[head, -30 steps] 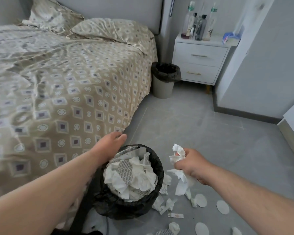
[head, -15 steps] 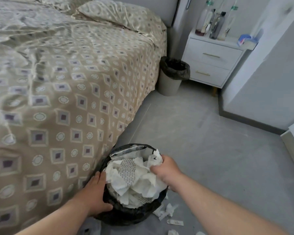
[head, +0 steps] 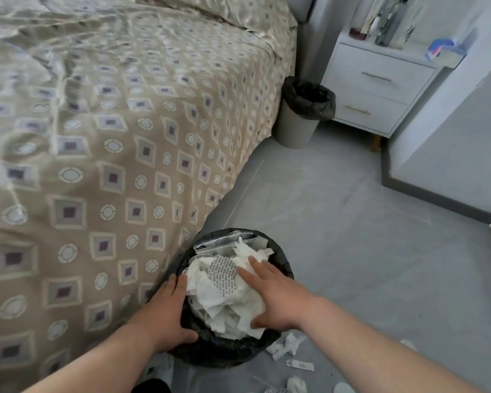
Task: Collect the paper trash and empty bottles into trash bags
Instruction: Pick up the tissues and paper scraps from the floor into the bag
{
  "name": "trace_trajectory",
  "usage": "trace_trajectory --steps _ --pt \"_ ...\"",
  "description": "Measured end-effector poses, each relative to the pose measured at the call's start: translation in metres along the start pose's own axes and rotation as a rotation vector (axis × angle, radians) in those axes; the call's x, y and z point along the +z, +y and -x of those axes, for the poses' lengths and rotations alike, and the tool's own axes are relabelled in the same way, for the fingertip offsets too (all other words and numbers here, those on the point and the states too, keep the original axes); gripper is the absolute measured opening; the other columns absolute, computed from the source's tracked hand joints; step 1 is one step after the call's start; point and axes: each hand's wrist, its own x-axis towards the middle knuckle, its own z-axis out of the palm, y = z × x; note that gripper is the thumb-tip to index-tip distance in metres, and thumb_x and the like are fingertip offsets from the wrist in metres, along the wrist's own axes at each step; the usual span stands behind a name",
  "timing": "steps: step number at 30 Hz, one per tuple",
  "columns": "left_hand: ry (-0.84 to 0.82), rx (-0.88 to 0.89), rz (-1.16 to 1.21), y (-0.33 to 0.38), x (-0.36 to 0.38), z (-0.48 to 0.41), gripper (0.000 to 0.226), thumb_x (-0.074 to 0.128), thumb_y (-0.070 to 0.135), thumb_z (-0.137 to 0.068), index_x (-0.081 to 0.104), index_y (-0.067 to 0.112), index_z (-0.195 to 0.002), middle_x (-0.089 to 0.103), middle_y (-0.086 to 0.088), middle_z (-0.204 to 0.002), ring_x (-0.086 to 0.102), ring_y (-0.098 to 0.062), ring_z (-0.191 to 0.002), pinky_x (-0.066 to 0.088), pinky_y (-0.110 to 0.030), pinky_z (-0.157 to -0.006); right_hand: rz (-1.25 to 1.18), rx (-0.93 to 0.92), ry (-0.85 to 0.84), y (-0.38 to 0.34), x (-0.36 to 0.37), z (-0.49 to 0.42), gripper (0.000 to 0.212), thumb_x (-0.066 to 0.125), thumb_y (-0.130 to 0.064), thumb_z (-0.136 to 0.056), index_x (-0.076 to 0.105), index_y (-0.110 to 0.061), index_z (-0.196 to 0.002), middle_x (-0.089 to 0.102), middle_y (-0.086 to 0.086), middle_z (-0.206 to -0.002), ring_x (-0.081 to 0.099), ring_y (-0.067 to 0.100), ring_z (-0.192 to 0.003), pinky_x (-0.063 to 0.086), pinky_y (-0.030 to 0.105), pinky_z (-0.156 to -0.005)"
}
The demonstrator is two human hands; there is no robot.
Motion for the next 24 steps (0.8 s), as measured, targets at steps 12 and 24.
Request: trace_trajectory --steps 12,24 --pt "0.000 -0.014 -0.044 0.004 0.000 0.001 0.123 0.069 0.058 -0.071 -0.017 0.016 -0.149 -0.016 -0.009 -0.158 -0.006 -0.018 -0.147 0.010 -0.029 -0.118 0.036 0.152 -0.070 0.004 0.023 -0.033 0.110 0.074 -0.034 -0.080 -0.010 -0.035 -0.151 -0.015 0.004 -0.162 -0.004 0.027 -0.150 0.024 0.046 -0.117" --pt "0.392 0.443 -0.131 0.122 -0.041 0.033 0.089 0.041 0.065 -0.076 0.027 0.012 -0.147 0.033 -0.013 -0.148 0.031 -0.030 -0.136 0.027 -0.042 -0.109 -0.112 0.259 0.364 0.103 -0.030 0.129 0.071 0.061 -0.039 -0.088 0.028 -0.019 -0.149 0.035 0.007 -0.152 0.032 0.025 -0.140 0.025 0.030 -0.114"
